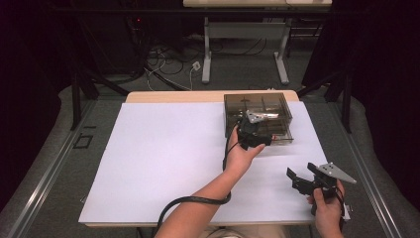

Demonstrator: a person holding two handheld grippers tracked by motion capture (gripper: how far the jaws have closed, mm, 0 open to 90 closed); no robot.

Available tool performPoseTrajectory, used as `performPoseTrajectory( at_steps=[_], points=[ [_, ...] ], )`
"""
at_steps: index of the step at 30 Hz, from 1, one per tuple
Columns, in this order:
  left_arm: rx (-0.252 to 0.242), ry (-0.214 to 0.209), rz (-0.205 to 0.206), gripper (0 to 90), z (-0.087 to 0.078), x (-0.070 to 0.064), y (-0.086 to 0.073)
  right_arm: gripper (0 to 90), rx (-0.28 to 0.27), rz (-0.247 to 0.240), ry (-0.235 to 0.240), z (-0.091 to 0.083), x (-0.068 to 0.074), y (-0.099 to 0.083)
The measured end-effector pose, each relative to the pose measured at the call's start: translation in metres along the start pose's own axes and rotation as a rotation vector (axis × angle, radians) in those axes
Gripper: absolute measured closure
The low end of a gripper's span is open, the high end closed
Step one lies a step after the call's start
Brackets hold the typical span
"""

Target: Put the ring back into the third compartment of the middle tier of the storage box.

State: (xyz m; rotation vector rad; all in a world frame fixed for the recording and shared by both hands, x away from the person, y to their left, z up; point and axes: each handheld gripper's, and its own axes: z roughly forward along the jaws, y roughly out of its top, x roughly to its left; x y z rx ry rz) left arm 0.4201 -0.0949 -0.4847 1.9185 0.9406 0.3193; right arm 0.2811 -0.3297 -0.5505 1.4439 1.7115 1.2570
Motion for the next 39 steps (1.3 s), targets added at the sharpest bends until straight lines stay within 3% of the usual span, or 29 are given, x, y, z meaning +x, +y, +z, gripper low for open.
performPoseTrajectory(
  at_steps=[6, 9, 24, 34, 39],
  points=[
    [0.007, 0.035, 0.018, 28.1, -0.017, 0.011, -0.003, 14.0, 0.009, 0.005, -0.005, 0.000, 0.001, 0.000],
    [0.006, 0.017, -0.018, 26.6, -0.024, 0.015, -0.006, 14.0, 0.009, 0.005, -0.002, 0.000, 0.001, -0.001],
    [-0.062, -0.005, -0.060, 0.2, -0.076, 0.037, -0.021, 14.0, 0.008, 0.001, -0.010, 0.001, 0.003, -0.001],
    [-0.100, 0.007, -0.085, 0.2, -0.114, 0.053, -0.038, 13.4, 0.001, 0.012, 0.003, 0.001, 0.005, -0.001],
    [-0.115, 0.015, -0.095, 0.1, -0.136, 0.064, -0.048, 12.8, 0.009, -0.008, 0.000, -0.001, 0.005, 0.000]
  ],
)
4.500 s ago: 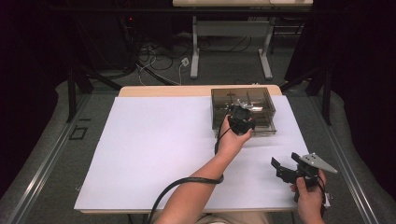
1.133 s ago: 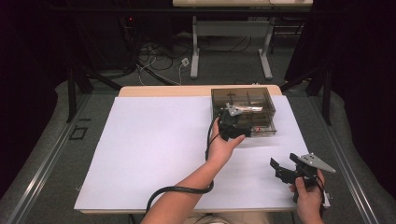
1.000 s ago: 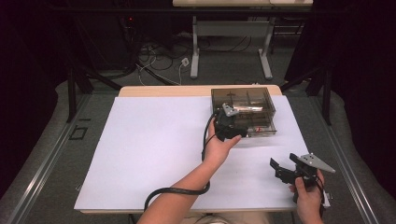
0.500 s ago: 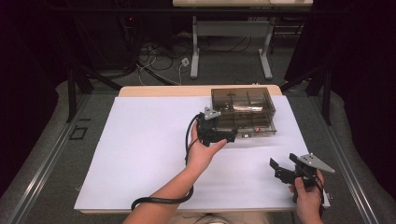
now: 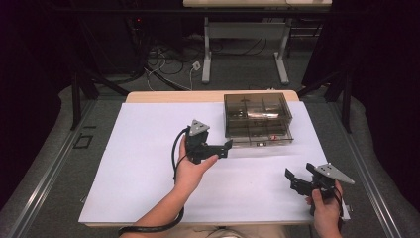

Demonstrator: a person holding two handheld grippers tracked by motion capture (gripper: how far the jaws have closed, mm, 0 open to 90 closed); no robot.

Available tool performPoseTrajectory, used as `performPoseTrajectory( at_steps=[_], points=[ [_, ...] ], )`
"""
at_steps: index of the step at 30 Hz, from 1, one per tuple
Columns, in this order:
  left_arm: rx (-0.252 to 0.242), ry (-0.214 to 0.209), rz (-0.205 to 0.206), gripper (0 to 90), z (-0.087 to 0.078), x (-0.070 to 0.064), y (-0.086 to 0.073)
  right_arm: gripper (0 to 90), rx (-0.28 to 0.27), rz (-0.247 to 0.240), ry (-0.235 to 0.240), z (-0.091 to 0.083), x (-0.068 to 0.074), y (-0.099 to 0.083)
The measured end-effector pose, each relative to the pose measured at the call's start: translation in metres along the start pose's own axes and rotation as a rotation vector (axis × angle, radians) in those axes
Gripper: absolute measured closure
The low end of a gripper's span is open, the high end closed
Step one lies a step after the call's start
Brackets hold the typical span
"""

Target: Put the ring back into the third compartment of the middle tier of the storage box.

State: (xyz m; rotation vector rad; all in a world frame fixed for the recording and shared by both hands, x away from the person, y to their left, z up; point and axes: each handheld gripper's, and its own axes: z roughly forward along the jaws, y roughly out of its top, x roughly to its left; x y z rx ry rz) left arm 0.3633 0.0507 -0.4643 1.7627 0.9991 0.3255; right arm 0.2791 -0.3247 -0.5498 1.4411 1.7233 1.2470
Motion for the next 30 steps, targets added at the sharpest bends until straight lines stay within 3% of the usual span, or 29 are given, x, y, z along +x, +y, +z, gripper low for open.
performPoseTrajectory(
  at_steps=[9, 13, 20, 27, 28, 30],
  points=[
    [-0.016, 0.005, -0.046, 0.1, -0.031, 0.015, -0.019, 10.8, 0.009, -0.013, 0.005, 0.001, 0.003, 0.000],
    [-0.025, 0.037, -0.021, 0.1, -0.044, 0.019, -0.026, 10.2, 0.003, -0.017, 0.014, 0.001, 0.003, 0.001],
    [-0.031, 0.074, -0.016, 0.1, -0.062, 0.030, -0.047, 5.3, 0.006, -0.014, 0.039, 0.000, 0.005, 0.001],
    [-0.021, 0.080, -0.078, 0.1, -0.080, 0.048, -0.072, 1.8, 0.013, -0.052, 0.039, 0.000, 0.008, 0.002],
    [-0.021, 0.088, -0.082, 0.1, -0.083, 0.051, -0.075, 1.3, 0.036, -0.052, 0.036, -0.001, 0.009, 0.003],
    [-0.020, 0.103, -0.086, 0.1, -0.088, 0.055, -0.081, 0.9, 0.020, -0.057, 0.037, -0.002, 0.009, 0.003]
  ],
)
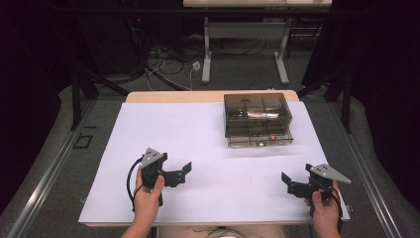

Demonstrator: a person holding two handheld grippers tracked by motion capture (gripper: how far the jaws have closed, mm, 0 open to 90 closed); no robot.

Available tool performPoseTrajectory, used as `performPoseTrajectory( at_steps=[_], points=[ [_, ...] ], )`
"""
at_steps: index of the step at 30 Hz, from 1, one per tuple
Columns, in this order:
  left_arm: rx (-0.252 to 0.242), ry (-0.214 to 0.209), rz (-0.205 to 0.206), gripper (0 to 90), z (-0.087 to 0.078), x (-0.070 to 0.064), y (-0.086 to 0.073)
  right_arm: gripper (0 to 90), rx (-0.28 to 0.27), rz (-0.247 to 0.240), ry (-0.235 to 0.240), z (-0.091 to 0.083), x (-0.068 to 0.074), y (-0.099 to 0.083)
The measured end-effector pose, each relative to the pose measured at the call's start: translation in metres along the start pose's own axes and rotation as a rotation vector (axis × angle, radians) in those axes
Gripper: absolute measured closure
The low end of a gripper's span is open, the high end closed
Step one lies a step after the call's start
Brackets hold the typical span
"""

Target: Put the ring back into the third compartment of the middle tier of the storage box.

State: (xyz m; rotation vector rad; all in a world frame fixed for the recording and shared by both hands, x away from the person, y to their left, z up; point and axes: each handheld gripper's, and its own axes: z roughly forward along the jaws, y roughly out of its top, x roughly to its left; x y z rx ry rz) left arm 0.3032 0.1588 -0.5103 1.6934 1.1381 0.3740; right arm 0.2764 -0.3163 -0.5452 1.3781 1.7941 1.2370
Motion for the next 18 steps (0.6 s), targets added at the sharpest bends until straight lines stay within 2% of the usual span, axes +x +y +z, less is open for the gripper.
performPoseTrajectory(
  at_steps=[2, 6, 7, 10, 13, 14, 18],
  points=[
    [-0.003, 0.010, -0.006, 0.1, -0.004, 0.005, -0.003, 0.9, -0.027, -0.002, -0.001, 0.001, 0.001, 0.000],
    [-0.013, 0.027, -0.013, 0.1, -0.011, 0.015, -0.010, 0.7, 0.010, 0.002, 0.004, 0.001, 0.001, 0.000],
    [-0.012, 0.034, -0.010, 0.1, -0.013, 0.017, -0.012, 0.6, 0.009, 0.012, 0.009, 0.001, 0.002, 0.000],
    [-0.010, 0.047, -0.010, 0.1, -0.018, 0.022, -0.018, 0.6, -0.004, -0.007, 0.008, 0.001, 0.001, -0.001],
    [-0.024, 0.054, -0.027, 0.1, -0.021, 0.028, -0.025, 0.5, 0.007, 0.011, 0.008, 0.002, 0.002, -0.001],
    [-0.022, 0.059, -0.027, 0.1, -0.022, 0.031, -0.027, 0.5, 0.008, 0.000, 0.008, 0.002, 0.001, -0.001],
    [-0.018, 0.077, -0.034, 0.1, -0.023, 0.037, -0.033, 0.5, 0.019, 0.006, 0.025, 0.004, 0.001, -0.002]
  ],
)
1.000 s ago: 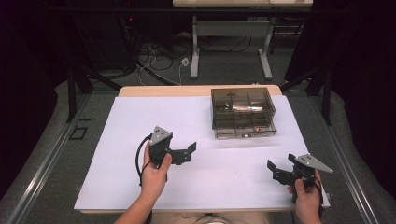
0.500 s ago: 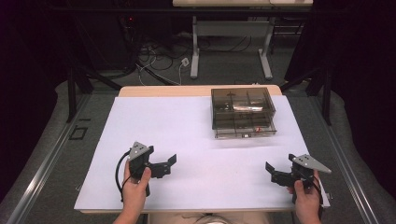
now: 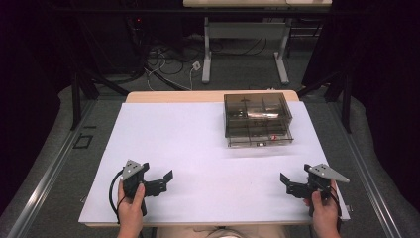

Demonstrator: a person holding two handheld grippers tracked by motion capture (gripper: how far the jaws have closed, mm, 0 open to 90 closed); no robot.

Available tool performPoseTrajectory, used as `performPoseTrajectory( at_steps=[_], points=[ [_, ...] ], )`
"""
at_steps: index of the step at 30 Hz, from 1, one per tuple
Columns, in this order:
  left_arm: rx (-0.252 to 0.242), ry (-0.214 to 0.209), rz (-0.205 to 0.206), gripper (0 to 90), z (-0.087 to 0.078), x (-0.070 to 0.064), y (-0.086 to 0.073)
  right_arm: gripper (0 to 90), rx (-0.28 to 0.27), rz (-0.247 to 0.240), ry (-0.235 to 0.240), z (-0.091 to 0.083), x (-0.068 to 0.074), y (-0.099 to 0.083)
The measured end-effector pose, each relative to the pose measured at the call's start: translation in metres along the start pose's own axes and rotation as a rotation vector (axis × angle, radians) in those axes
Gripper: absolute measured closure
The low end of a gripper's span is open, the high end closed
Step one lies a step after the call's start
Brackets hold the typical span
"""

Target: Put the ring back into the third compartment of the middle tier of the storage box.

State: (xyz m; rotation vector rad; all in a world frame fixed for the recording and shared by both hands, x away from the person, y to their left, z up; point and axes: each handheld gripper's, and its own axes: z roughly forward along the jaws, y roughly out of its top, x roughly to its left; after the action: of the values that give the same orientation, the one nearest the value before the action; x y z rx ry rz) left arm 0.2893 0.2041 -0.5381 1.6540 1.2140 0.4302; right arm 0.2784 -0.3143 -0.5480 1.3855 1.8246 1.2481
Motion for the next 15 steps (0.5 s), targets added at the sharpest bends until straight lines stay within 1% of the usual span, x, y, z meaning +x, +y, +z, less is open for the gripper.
performPoseTrajectory(
  at_steps=[1, 2, 4, 6, 7, 8, 10, 11, 12, 14, 15],
  points=[
    [0.001, -0.003, -0.006, 0.2, -0.001, 0.002, -0.001, 0.5, 0.001, -0.003, 0.001, 0.000, 0.000, 0.000],
    [-0.007, 0.001, -0.004, 0.1, -0.001, 0.003, -0.001, 0.5, 0.001, 0.000, 0.001, 0.001, 0.000, 0.000],
    [-0.005, 0.010, -0.005, 0.1, -0.001, 0.005, -0.003, 0.5, 0.001, 0.002, 0.002, 0.001, 0.000, 0.000],
    [-0.005, 0.010, 0.001, 0.1, -0.002, 0.006, -0.005, 0.5, 0.000, 0.001, -0.004, 0.001, 0.000, 0.000],
    [-0.002, 0.010, 0.001, 0.1, -0.002, 0.007, -0.006, 0.5, -0.023, 0.004, -0.006, 0.003, 0.000, 0.000],
    [-0.001, 0.011, 0.005, 0.1, -0.003, 0.008, -0.007, 0.5, 0.006, 0.000, -0.004, 0.000, 0.000, 0.000],
    [0.000, 0.020, 0.006, 0.1, -0.003, 0.010, -0.008, 0.5, 0.004, 0.010, -0.002, 0.001, 0.000, 0.000],
    [-0.001, 0.021, 0.005, 0.2, -0.002, 0.010, -0.008, 0.5, 0.010, 0.010, -0.005, 0.001, 0.000, -0.001],
    [0.003, 0.023, 0.001, 0.1, -0.003, 0.011, -0.008, 0.5, 0.005, 0.005, 0.001, 0.002, -0.001, -0.001],
    [0.004, 0.027, 0.002, 0.1, -0.002, 0.012, -0.009, 0.5, 0.018, 0.005, -0.008, 0.002, -0.002, -0.002],
    [0.003, 0.029, -0.002, 0.1, -0.001, 0.011, -0.010, 0.5, 0.013, 0.016, -0.003, 0.004, -0.001, -0.002]
  ],
)
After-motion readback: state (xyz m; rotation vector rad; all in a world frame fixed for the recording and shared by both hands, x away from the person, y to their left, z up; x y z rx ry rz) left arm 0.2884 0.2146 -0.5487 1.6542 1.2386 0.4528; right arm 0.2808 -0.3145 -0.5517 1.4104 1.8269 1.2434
